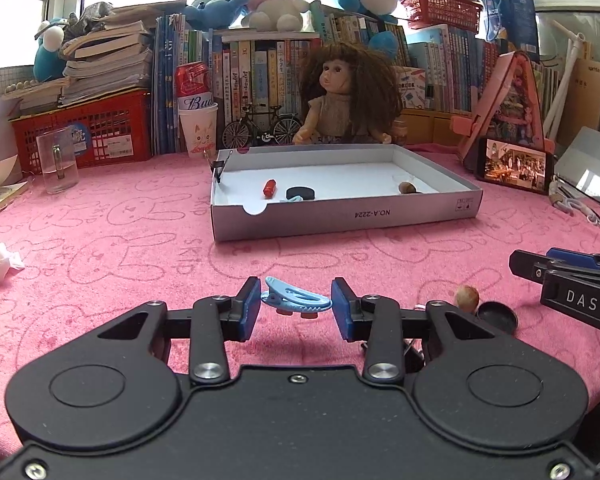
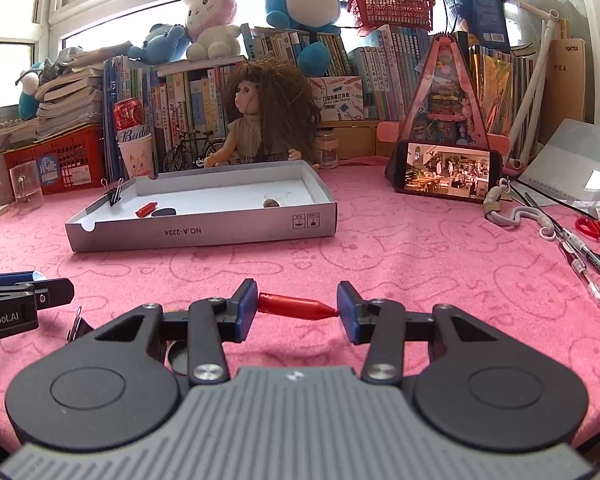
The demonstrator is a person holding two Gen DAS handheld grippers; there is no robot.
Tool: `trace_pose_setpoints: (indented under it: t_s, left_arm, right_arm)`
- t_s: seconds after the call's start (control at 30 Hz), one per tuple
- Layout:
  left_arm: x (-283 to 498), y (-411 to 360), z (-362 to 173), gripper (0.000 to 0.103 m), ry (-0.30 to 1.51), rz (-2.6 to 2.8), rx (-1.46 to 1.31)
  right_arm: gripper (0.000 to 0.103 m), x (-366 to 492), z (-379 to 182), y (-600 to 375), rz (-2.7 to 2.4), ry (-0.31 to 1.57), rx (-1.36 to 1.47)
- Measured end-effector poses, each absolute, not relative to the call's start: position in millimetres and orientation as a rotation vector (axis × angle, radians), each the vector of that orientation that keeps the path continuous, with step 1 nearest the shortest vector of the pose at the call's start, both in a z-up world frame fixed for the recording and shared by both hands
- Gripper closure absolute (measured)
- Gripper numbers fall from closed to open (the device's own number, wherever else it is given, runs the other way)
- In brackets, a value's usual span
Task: Organize rigid objects
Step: 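Carry the blue clip with the left tool while the right tool carries the marker over the tray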
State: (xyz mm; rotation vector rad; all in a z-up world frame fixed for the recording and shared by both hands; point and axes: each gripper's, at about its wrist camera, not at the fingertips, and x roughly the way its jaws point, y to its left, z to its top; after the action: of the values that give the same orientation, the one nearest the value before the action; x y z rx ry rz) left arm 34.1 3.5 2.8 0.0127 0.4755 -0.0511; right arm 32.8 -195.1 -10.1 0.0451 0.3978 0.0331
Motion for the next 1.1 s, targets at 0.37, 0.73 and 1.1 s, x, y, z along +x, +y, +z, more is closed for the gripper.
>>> trace_pose_setpoints:
  t_s: [0.37, 0.73, 1.1]
  left_arm:
    - [66.1, 9.4, 30.6, 0.067, 0.451, -0.050, -0.035]
    - [120.1, 13.2, 55.9, 0.067, 0.416, -0.055, -0.061]
    - [186.9, 15.3, 65.4, 0.067, 0.397, -0.070, -0.102]
  right_arm:
    - [0.055, 67.9, 14.1, -204.0, 0.071, 0.385, 0.072]
    - [0.055, 114.0, 30.3, -214.7, 0.083, 0.350, 0.122]
    - [0.055, 175.6, 40.3, -213.7, 0.149, 0.317, 0.158]
